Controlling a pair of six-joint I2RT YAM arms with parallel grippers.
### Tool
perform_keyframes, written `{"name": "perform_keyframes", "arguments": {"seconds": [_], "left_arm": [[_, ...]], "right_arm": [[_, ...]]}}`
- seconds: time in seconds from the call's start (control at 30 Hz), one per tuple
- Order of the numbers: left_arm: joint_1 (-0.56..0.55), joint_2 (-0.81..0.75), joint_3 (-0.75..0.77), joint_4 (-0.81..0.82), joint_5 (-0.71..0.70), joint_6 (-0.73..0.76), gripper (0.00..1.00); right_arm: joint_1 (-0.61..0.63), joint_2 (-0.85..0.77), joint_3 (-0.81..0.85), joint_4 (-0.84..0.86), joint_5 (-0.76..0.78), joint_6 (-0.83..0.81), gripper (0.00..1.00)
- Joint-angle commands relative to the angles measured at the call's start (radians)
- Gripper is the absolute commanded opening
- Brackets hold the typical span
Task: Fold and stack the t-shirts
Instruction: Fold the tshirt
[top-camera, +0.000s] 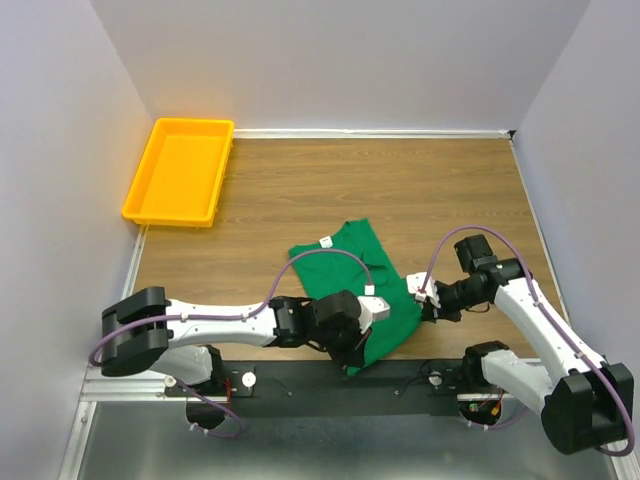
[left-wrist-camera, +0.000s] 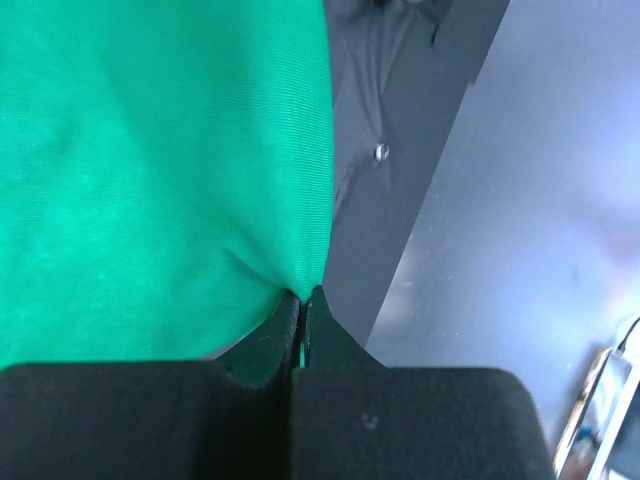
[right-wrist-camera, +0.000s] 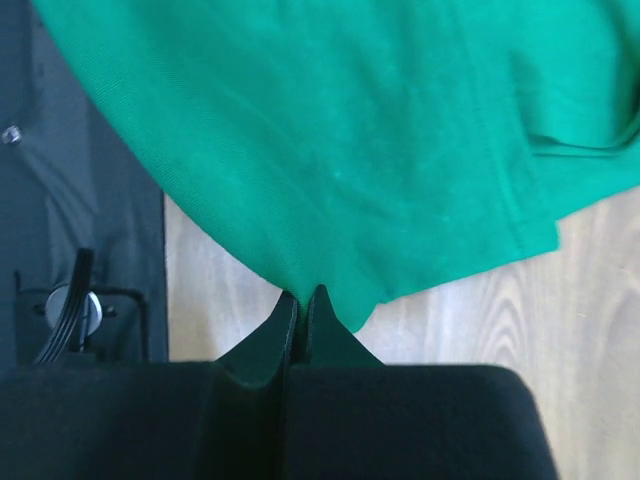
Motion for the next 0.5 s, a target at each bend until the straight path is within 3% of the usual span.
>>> {"name": "perform_keyframes", "arguments": {"seconds": [0.0, 0.17, 0.3, 0.33, 0.43, 0.47], "left_arm": [[-0.003, -0.057, -0.003, 0.017, -0.057, -0.057, 0.0], [0.037, -0.076, 0.042, -0.013, -0.106, -0.024, 0.0], [0.192, -0.168, 0.046, -0.032, -0.158, 0.033, 0.0], [0.291, -0.177, 0.046, -0.029, -0.155, 0.079, 0.0], [0.437, -0.163, 0.066, -0.029, -0.138, 0.159, 0.0], [0.518, -0.147, 0.087, -0.023, -0.109, 0.209, 0.0]], "right_arm": [[-0.004, 0.027, 0.033, -0.058, -0.004, -0.072, 0.01], [-0.004, 0.122, 0.136, 0.019, -0.073, -0.043, 0.01], [-0.001, 0.312, 0.37, 0.168, -0.148, 0.079, 0.01], [0.0, 0.413, 0.426, 0.212, -0.174, 0.111, 0.01], [0.025, 0.601, 0.665, 0.228, -0.206, 0.153, 0.0], [0.037, 0.729, 0.719, 0.231, -0.228, 0.176, 0.01]]}}
